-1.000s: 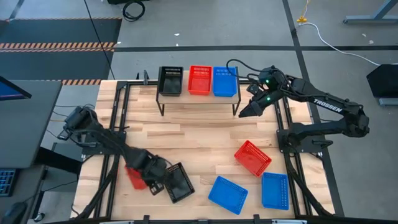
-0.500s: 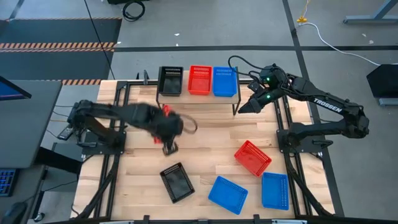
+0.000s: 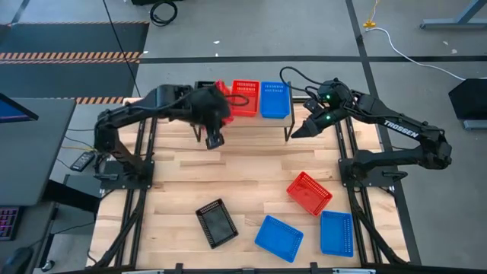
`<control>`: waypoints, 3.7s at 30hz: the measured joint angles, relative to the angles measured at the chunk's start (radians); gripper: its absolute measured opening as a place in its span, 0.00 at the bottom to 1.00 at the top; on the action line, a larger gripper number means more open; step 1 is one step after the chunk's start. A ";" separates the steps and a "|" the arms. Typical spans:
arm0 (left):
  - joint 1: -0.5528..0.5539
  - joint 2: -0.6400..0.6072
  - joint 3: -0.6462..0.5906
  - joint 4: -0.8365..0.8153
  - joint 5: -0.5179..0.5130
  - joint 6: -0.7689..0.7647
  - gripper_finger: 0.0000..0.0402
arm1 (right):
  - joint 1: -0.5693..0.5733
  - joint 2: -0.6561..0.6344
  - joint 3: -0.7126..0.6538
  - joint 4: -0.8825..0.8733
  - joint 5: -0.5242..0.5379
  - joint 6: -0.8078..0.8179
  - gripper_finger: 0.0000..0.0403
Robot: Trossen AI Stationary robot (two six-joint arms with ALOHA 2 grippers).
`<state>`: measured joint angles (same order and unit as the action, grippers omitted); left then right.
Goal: Stack baskets on shelf by color
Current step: Stack the left red bin on the red bin on the shelf
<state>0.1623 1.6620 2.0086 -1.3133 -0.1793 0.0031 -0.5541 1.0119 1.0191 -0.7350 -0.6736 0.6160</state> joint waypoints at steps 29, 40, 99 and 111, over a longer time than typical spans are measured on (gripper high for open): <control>0.193 0.422 0.295 0.104 0.001 0.568 0.02 | 0.011 0.001 0.000 0.008 0.069 0.099 0.53; 0.224 0.436 0.290 0.081 0.023 0.573 0.04 | 0.011 0.001 0.000 0.008 0.072 0.088 0.53; 0.113 0.433 0.289 -0.080 -0.304 0.614 0.03 | 0.011 0.001 0.000 0.008 0.071 0.009 0.53; 0.121 0.433 0.288 -0.108 -0.306 0.527 0.08 | 0.011 0.001 0.000 0.008 0.071 -0.017 0.53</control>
<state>0.2832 2.0953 2.2971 -1.4211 -0.4850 0.5304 -0.5426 1.0124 1.0191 -0.7274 -0.6029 0.5989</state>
